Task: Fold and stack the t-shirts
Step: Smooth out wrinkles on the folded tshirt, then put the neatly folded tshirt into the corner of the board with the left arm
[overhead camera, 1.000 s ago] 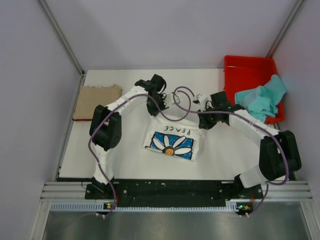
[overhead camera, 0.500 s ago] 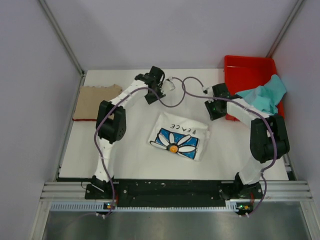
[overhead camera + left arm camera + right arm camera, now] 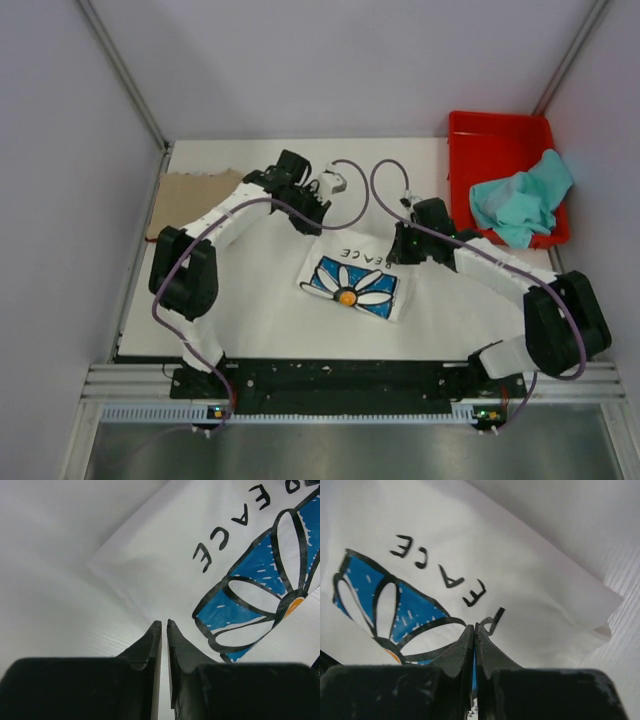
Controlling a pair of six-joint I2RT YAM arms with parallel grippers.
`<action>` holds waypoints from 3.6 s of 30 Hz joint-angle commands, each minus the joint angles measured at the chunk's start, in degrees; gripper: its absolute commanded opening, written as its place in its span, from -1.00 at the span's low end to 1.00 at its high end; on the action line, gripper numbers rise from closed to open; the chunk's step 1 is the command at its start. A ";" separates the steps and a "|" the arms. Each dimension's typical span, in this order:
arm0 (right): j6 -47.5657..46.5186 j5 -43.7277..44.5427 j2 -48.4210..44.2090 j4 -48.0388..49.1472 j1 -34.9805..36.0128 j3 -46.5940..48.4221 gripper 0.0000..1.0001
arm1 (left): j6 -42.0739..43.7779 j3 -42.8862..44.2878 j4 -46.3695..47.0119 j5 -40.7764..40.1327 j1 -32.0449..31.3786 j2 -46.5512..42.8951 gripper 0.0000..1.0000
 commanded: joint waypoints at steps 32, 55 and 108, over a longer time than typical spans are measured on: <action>12.60 -7.46 -6.77 -2.12 -2.86 -10.75 -1.00 | -10.71 -14.59 7.74 20.99 -4.63 2.34 -0.57; 6.54 1.86 -3.61 -12.06 -16.49 -4.35 0.27 | -28.62 -11.33 13.53 9.73 2.31 -3.01 0.18; -7.88 4.67 -4.48 -16.88 -17.90 1.98 0.97 | 5.18 23.90 -18.18 -20.22 25.60 6.23 -1.00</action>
